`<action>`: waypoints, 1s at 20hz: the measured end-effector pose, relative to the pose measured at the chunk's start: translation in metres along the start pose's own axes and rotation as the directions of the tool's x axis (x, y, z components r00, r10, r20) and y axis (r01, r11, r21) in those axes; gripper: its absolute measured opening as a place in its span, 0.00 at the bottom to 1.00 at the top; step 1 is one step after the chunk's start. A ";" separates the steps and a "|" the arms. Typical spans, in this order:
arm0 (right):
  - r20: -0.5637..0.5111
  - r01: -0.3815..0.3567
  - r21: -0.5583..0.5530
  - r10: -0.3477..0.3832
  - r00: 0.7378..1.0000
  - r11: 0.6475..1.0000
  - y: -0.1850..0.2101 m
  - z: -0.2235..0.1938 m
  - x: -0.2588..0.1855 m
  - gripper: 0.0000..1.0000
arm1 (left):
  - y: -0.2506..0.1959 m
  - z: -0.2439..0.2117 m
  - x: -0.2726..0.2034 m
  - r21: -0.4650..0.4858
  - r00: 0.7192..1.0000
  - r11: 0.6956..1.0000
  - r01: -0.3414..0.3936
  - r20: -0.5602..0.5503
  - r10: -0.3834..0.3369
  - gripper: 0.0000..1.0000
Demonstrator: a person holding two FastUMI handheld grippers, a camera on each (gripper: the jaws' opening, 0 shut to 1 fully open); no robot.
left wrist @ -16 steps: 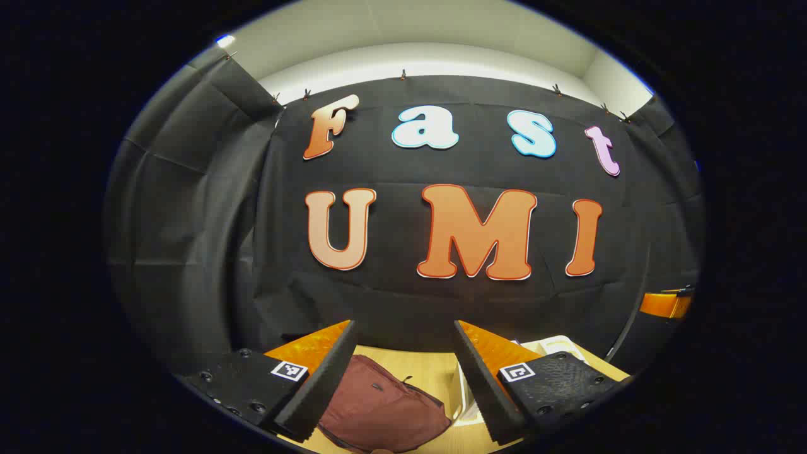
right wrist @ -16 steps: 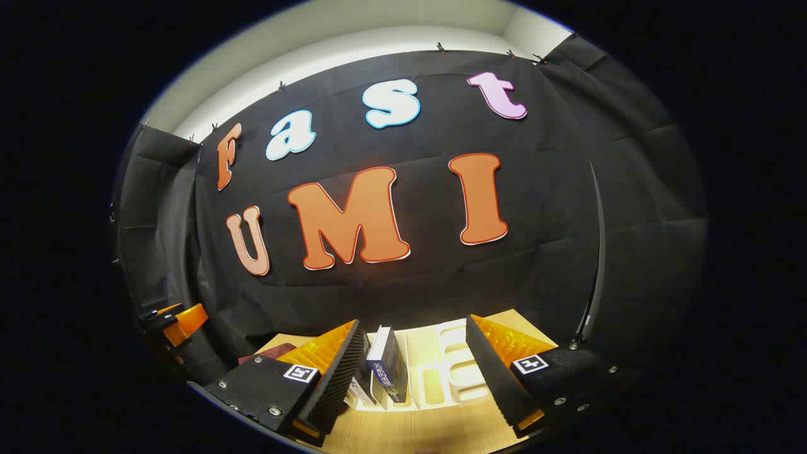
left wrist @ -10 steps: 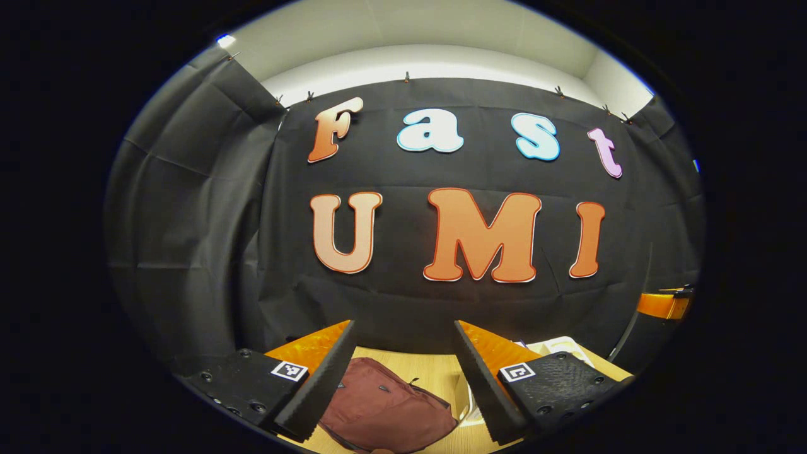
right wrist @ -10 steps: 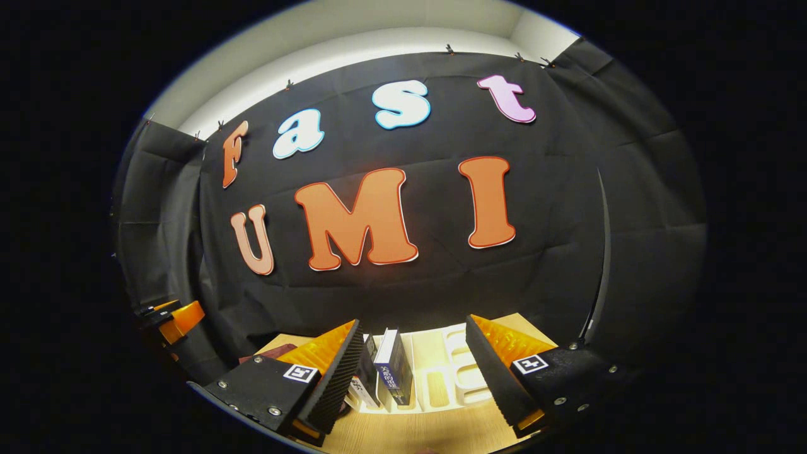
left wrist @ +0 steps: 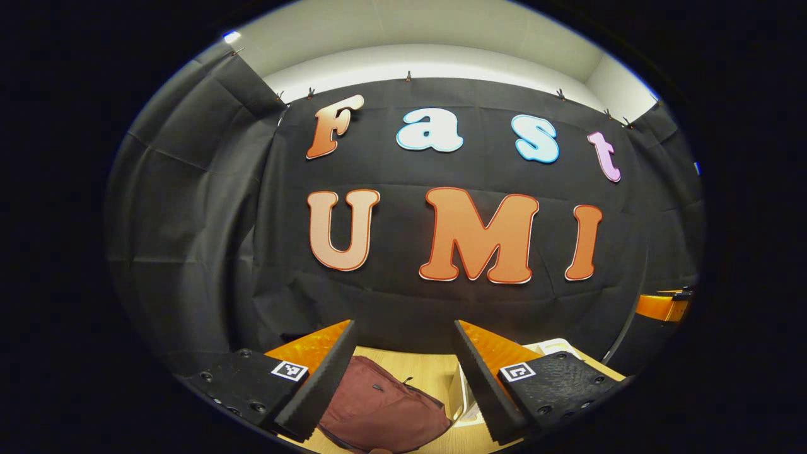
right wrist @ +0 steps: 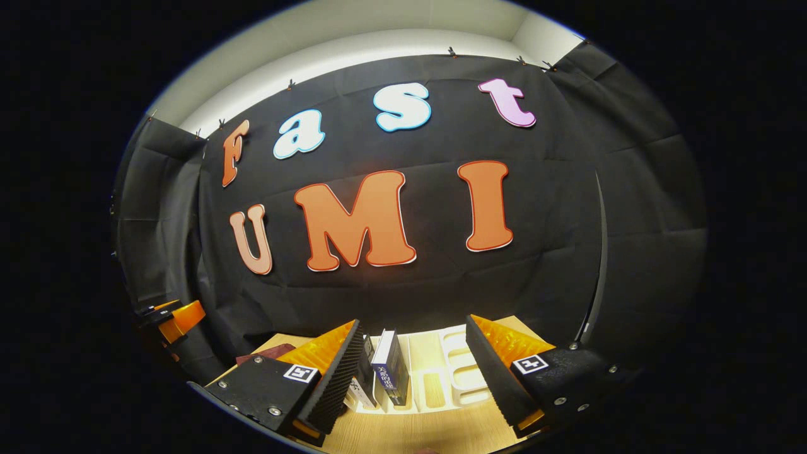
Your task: Open the schoolbag, grab two books from the bookshelf and put them into the schoolbag.
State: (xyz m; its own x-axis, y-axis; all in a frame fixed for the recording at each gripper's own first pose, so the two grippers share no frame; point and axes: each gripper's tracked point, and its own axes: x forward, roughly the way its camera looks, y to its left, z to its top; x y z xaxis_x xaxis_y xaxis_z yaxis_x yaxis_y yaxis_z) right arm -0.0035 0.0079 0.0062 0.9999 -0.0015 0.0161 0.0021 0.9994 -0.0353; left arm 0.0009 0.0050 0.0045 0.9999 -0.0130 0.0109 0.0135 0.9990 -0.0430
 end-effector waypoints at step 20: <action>-0.013 0.024 0.002 -0.024 1.000 1.000 -0.011 -0.008 -0.001 0.96 | 0.004 -0.008 0.000 0.040 1.000 0.999 -0.021 -0.021 0.022 0.94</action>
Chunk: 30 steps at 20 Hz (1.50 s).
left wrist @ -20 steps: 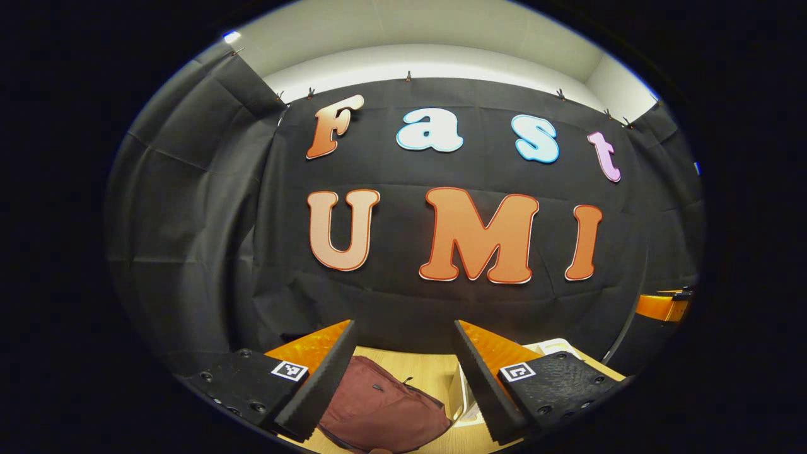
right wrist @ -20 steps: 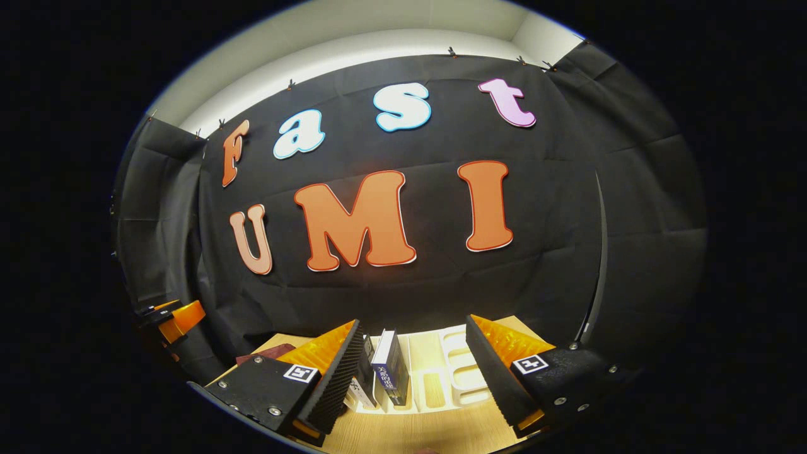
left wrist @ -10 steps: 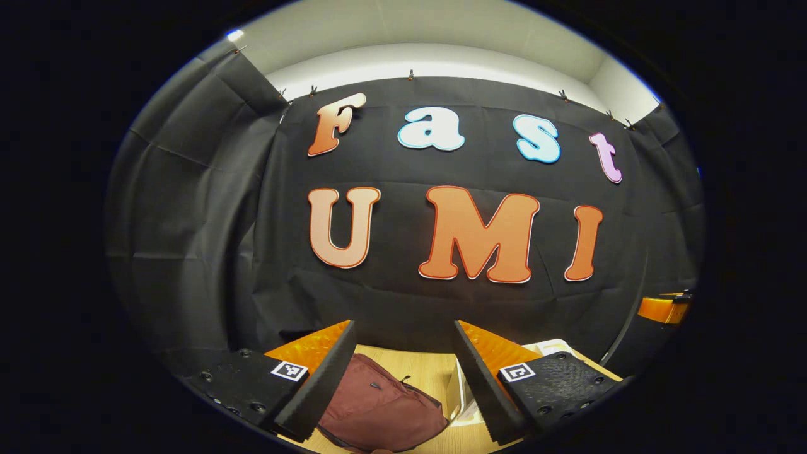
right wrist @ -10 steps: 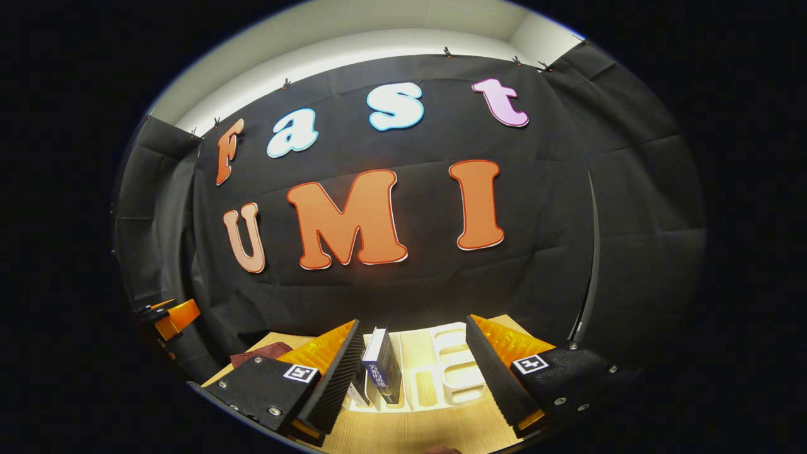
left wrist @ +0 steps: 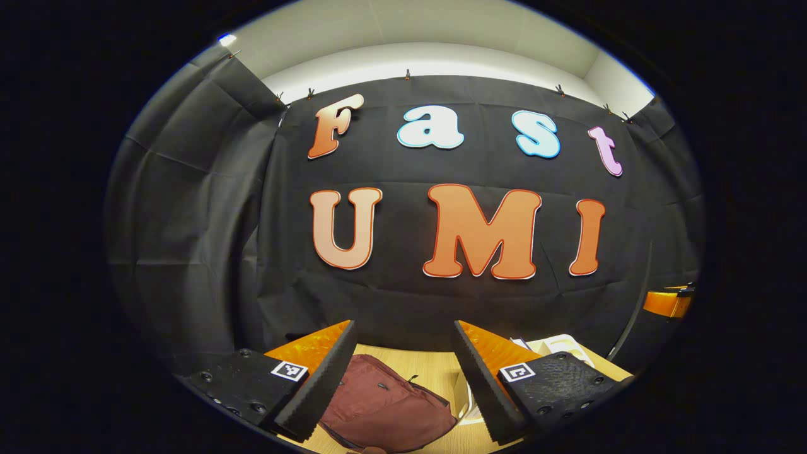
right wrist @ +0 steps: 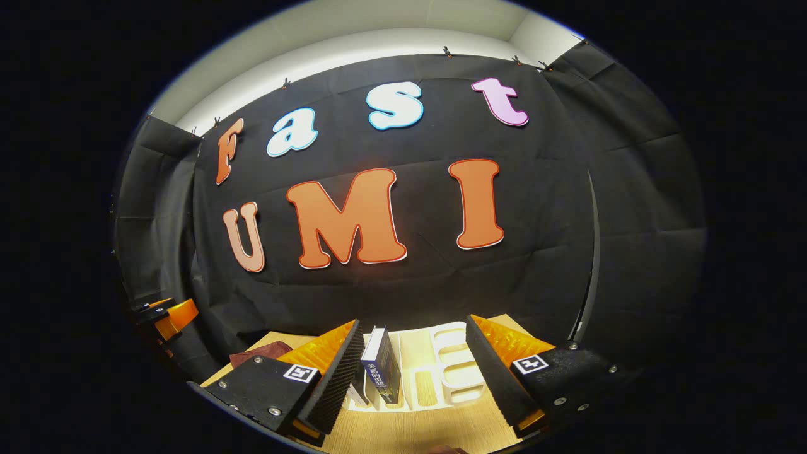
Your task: Open the schoolbag, grab two books from the bookshelf and put them into the schoolbag.
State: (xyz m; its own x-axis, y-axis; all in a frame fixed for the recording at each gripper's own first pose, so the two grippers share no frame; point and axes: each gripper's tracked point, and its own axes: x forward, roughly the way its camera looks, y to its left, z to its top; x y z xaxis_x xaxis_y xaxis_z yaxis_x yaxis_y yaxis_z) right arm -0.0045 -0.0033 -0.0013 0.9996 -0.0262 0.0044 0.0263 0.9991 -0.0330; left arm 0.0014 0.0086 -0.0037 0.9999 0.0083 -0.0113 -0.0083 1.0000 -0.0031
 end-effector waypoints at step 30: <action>-0.228 0.180 -0.099 -0.199 0.953 0.979 -0.089 -0.071 -0.008 0.97 | -0.056 -0.348 -0.014 0.603 0.863 0.744 0.289 -0.500 0.069 0.98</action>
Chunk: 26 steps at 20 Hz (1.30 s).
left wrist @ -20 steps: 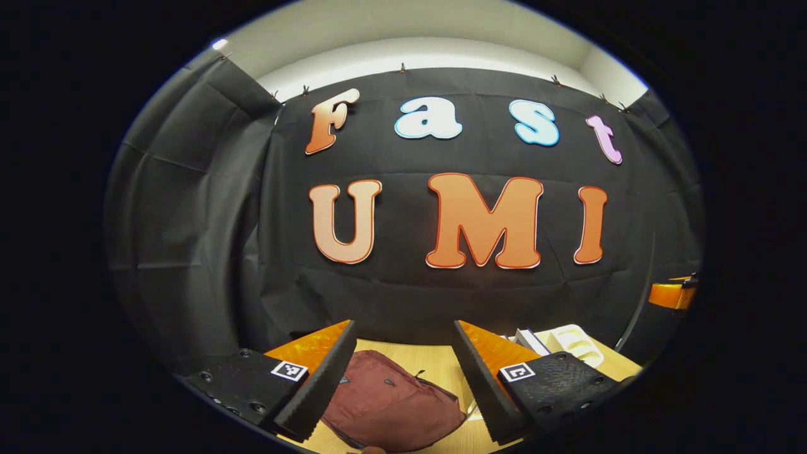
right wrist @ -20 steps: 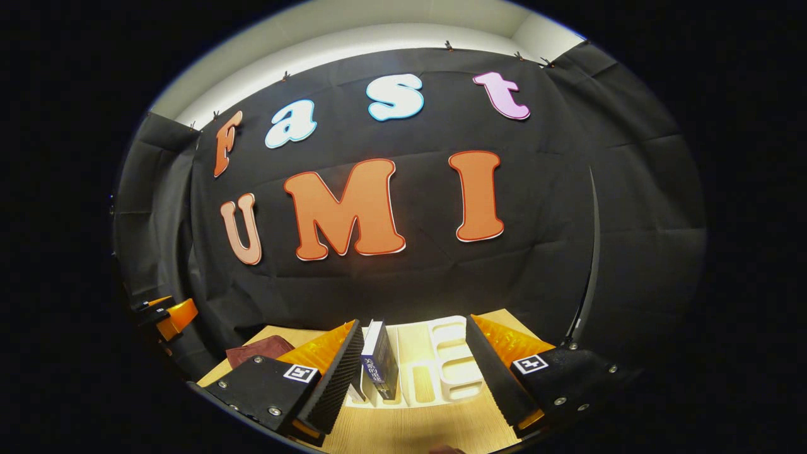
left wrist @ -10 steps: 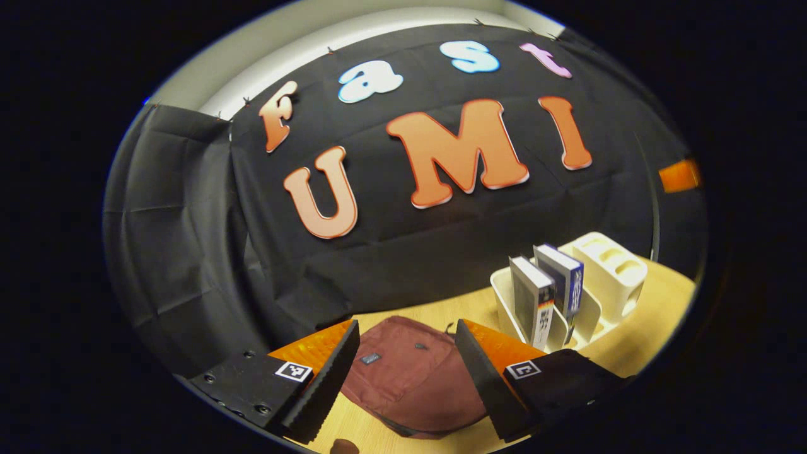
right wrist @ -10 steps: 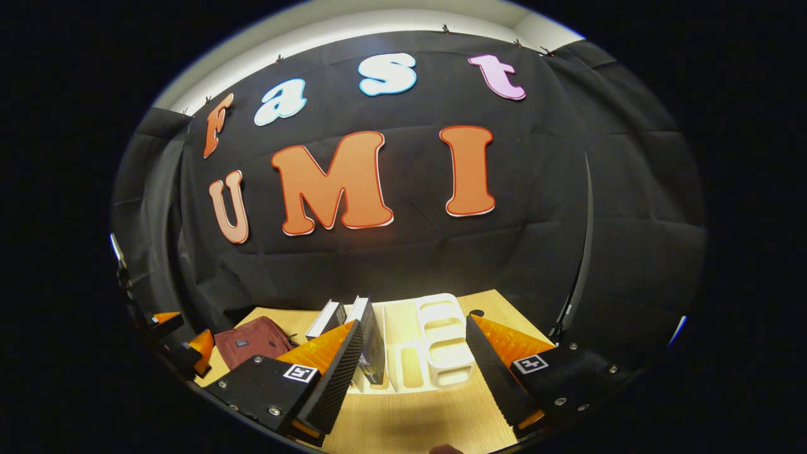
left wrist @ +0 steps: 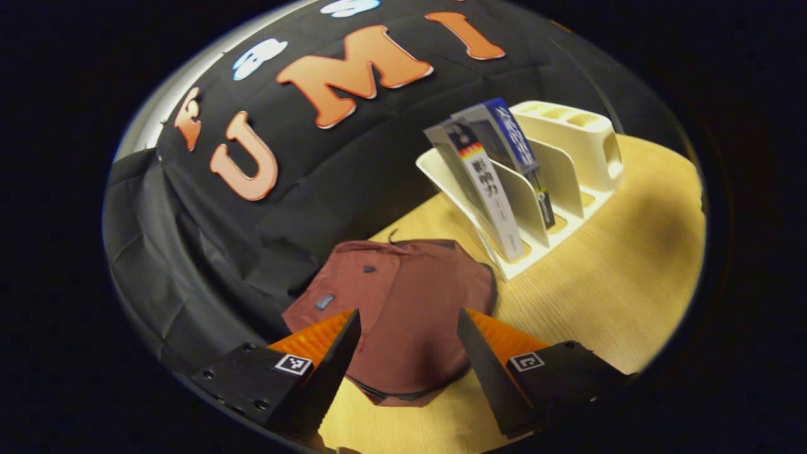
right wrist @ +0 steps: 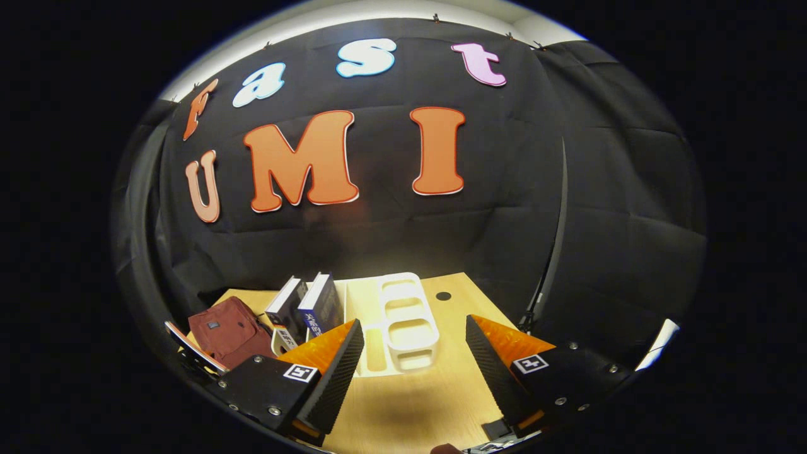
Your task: Open the schoolbag, grab two books from the bookshelf and put them into the schoolbag.
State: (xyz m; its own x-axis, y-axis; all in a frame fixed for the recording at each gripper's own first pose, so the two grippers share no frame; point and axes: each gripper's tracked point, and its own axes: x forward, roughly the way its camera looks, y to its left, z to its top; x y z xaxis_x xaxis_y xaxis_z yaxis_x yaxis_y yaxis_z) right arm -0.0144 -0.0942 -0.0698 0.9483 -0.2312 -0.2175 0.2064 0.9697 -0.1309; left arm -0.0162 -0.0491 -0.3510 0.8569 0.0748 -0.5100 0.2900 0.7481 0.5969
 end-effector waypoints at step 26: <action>-0.103 0.023 0.093 -0.013 0.995 0.995 -0.024 -0.031 0.007 0.97 | -0.019 -0.050 0.043 0.080 0.960 0.985 0.156 -0.245 -0.132 0.93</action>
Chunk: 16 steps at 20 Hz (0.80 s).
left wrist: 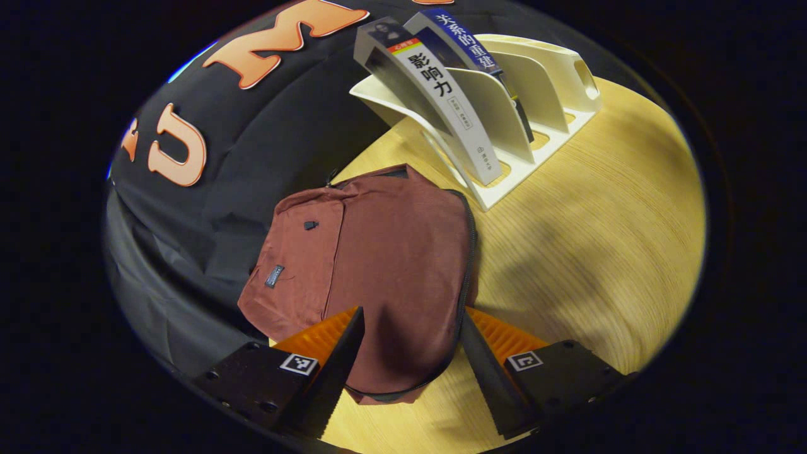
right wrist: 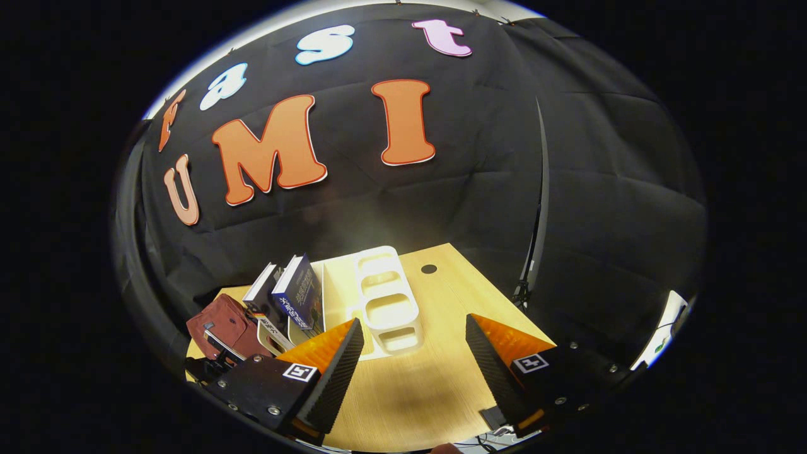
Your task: Open the schoolbag, grab two books from the bookshelf and put them into the schoolbag.
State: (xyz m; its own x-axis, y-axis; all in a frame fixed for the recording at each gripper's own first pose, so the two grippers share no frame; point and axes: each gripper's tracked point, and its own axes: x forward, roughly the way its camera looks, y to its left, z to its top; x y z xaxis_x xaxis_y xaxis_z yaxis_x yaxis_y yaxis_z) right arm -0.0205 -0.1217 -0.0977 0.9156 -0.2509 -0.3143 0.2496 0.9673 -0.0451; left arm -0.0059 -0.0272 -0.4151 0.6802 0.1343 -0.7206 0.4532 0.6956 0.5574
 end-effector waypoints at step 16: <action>0.014 -0.060 0.034 0.059 0.998 0.998 -0.006 0.013 0.001 0.97 | 0.002 0.007 -0.009 0.131 0.999 0.991 -0.023 -0.023 0.027 0.02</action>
State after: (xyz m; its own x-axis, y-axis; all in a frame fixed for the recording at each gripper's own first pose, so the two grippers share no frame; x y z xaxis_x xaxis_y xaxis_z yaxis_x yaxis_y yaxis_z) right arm -0.0168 -0.1286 -0.0857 0.9332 -0.1936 -0.3028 0.2050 0.9787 0.0059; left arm -0.0069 -0.0315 -0.4046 0.6788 0.1688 -0.7146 0.5086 0.5939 0.6234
